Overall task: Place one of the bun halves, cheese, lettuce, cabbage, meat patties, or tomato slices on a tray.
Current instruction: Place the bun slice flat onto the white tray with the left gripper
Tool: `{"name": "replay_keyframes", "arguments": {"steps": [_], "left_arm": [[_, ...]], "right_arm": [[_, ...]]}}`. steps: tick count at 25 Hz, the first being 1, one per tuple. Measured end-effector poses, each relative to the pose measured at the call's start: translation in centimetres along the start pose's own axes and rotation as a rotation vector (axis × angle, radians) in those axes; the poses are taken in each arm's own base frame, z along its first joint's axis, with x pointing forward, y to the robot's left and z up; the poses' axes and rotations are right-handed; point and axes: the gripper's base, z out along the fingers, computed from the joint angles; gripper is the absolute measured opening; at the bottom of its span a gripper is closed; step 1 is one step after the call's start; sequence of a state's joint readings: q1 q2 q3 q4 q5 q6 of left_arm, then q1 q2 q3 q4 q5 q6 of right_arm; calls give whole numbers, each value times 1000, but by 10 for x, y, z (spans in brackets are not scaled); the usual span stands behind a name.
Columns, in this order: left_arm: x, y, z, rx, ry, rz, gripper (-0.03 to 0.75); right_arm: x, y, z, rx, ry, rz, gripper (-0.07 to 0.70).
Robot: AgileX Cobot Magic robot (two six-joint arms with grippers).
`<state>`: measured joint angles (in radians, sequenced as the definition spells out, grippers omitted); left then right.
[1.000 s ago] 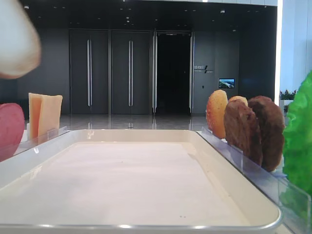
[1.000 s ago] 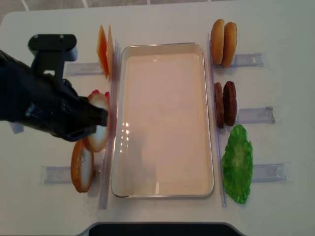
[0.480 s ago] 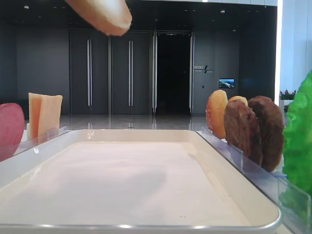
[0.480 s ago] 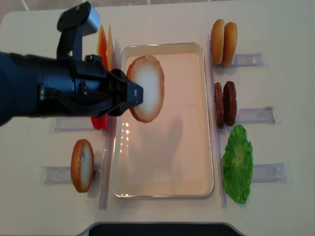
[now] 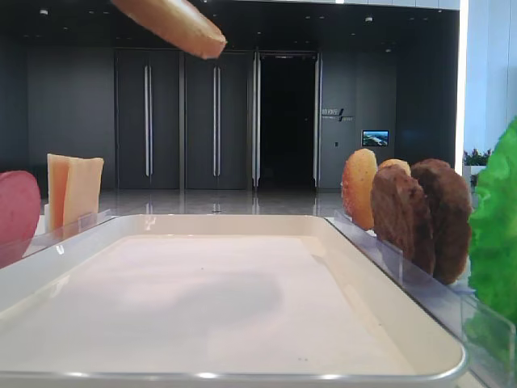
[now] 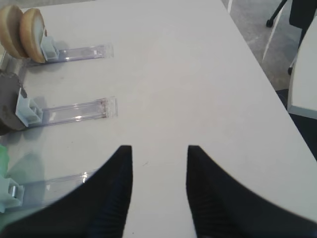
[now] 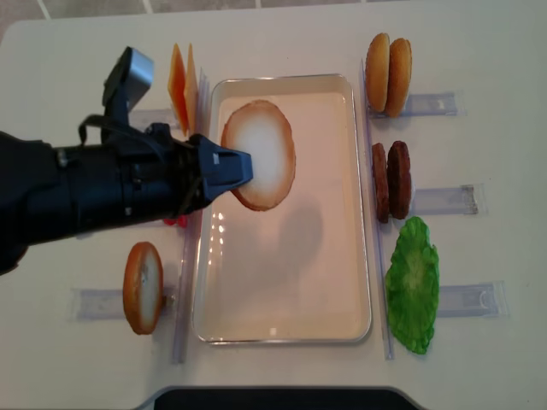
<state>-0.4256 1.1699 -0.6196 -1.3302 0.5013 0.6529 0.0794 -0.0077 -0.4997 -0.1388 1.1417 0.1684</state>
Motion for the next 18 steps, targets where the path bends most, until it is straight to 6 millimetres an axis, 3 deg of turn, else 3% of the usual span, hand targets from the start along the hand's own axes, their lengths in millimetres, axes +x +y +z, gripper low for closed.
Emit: {"name": "replay_keyframes", "arguments": {"steps": [6,14,18], "left_arm": [[7,32,5,107,66,-96,147],[15,60,41,148,174,-178,147],[18,67,47,135,195,-175,146]], "right_arm": [[0,0,0,0,0,0,286],[0,0,0,0,0,0,286],[0,0,0,0,0,0,286]]}}
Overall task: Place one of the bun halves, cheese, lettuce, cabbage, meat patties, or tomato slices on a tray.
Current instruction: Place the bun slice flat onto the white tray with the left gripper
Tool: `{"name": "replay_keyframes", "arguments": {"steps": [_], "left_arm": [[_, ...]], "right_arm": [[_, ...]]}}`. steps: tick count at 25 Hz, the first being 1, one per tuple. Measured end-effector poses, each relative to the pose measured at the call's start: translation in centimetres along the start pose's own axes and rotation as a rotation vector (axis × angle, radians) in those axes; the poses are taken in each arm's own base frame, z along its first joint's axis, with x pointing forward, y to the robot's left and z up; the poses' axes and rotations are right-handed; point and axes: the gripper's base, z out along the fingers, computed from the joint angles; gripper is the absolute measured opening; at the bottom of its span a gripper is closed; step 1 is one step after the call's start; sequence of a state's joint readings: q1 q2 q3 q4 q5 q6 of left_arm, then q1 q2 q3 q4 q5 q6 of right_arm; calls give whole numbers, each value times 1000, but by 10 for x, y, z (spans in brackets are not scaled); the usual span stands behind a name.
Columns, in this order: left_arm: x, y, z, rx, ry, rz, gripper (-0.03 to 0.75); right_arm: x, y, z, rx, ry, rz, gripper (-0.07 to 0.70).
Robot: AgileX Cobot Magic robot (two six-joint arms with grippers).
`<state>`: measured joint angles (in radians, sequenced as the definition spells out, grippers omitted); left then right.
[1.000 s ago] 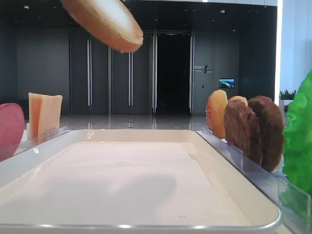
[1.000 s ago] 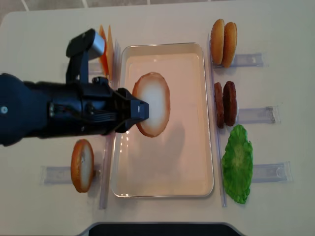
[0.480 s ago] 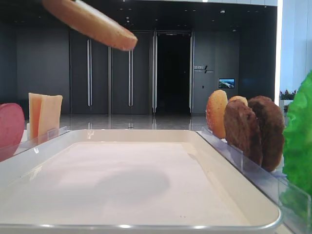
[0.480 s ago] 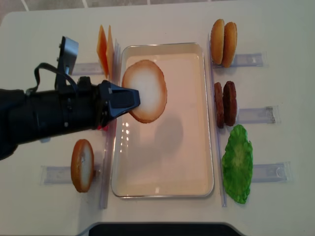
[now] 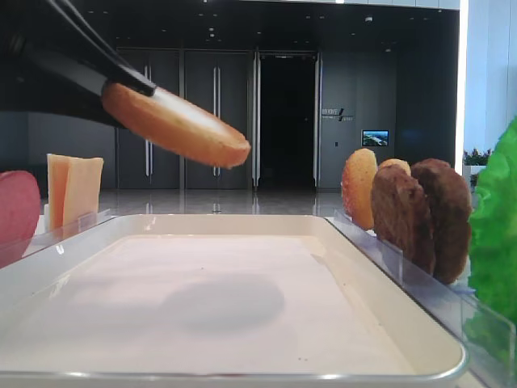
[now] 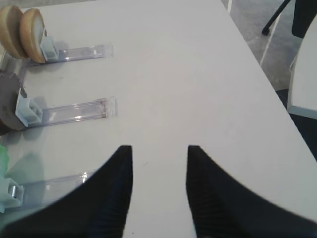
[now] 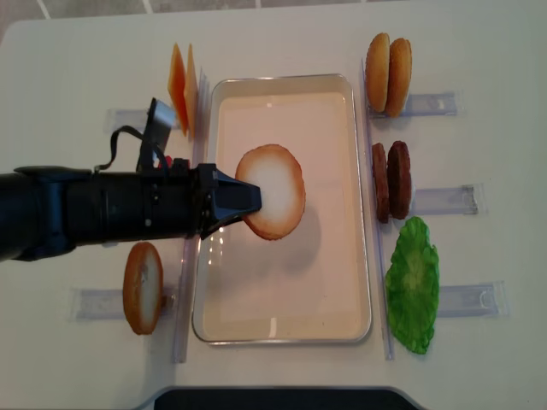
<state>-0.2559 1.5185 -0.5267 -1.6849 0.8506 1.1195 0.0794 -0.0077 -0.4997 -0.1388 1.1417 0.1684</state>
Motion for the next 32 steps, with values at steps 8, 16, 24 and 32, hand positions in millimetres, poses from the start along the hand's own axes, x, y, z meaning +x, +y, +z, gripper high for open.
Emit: {"name": "replay_keyframes", "arguments": {"steps": [8,16,24,32], "left_arm": [[3,18,14,-27,54,-19,146],[15,10,41,-56,142,41,146],[11,20,44,-133,116,53,145],[11,31,50,-177,126,37,145]], "right_arm": [[0,0,0,0,0,0,286],[0,0,0,0,0,0,285],[0,0,0,0,0,0,285],[0,0,0,0,0,0,284]]}}
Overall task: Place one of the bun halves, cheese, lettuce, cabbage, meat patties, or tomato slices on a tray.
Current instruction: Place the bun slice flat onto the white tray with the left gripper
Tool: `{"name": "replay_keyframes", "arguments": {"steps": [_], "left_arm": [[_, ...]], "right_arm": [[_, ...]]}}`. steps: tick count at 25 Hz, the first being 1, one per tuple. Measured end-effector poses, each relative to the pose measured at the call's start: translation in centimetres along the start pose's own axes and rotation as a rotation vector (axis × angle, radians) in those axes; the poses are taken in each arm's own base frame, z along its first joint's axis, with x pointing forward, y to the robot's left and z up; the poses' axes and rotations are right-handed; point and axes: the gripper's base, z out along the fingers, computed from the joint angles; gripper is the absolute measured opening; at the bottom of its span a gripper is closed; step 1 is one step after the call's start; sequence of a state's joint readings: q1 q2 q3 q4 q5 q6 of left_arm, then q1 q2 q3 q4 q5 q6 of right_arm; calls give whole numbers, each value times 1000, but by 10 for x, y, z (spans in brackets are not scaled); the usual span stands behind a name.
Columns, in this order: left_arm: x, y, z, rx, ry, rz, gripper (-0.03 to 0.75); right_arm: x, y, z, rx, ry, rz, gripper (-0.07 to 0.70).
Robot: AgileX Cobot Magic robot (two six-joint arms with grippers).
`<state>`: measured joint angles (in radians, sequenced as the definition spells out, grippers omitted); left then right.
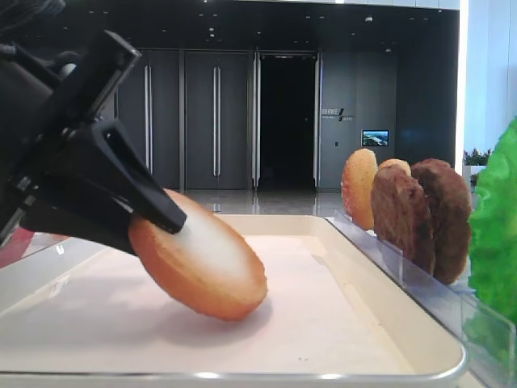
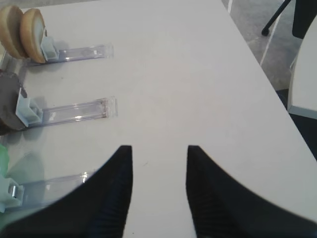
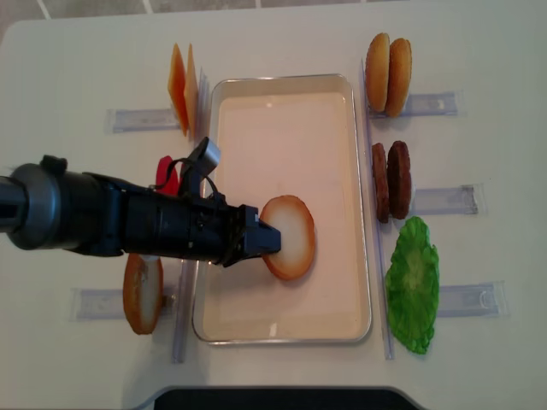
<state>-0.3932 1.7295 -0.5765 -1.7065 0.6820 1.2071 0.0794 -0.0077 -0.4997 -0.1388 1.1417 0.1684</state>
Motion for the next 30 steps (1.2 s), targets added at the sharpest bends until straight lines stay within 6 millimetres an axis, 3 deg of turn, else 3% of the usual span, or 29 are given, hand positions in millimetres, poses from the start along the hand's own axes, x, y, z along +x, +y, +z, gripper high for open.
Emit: {"name": "replay_keyframes", "arguments": {"steps": [10,12,16,18,30], "left_arm": [[0,3,1,-21,-4,-6,146],[0,3,1,-20,-4,-10,190],[0,3,1,-20,-4,-18,405],[0,3,1,-20,-4,-26,463],[-1,3,1,-19,-6,-59,492]], "right_arm": [[0,0,0,0,0,0,284],[0,0,0,0,0,0,284],[0,0,0,0,0,0,284],[0,0,0,0,0,0,284],[0,0,0,0,0,0,284]]}}
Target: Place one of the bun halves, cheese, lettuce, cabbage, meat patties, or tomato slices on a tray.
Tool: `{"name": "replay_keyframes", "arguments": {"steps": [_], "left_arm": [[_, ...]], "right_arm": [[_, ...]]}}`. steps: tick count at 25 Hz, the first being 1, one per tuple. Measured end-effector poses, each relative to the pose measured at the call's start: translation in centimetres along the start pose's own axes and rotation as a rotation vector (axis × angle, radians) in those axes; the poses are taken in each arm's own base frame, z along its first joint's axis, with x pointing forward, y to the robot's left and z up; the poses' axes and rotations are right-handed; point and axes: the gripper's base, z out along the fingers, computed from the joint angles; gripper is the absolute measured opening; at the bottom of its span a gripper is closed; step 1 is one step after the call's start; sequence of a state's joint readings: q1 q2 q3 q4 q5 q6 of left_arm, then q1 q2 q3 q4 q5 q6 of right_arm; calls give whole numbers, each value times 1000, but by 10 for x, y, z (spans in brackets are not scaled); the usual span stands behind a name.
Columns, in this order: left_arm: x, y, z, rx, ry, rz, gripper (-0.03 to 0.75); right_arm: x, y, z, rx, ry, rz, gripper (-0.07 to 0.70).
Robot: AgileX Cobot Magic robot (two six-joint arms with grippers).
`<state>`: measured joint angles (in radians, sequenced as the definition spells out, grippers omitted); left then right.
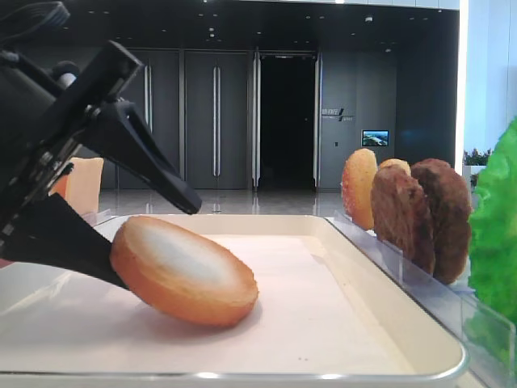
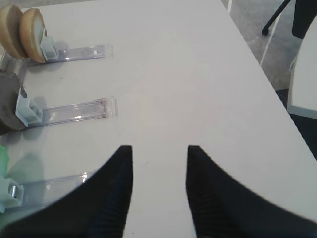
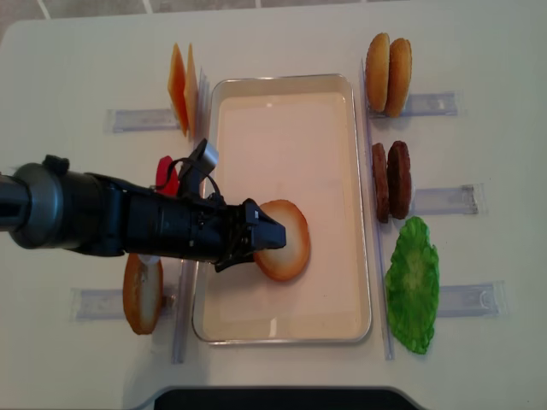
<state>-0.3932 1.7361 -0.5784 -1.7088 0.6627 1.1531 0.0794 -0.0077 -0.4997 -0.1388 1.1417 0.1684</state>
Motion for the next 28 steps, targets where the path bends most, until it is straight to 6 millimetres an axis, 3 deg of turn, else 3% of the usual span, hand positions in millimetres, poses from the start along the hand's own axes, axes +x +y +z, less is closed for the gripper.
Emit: {"name": "replay_keyframes", "arguments": {"steps": [13,20,24,28], "left_arm": [[-5,-8,-16,-117,18,-16,492],[-16,-26,-37,-206,30,37,492],[-25,-41,-57,-296,62,124,492],[-34,-63,-92,-426,56,242,492]], "right_arm": [[0,0,0,0,0,0,284],[0,0,0,0,0,0,284],[0,0,0,0,0,0,284],[0,0,0,0,0,0,284]]}}
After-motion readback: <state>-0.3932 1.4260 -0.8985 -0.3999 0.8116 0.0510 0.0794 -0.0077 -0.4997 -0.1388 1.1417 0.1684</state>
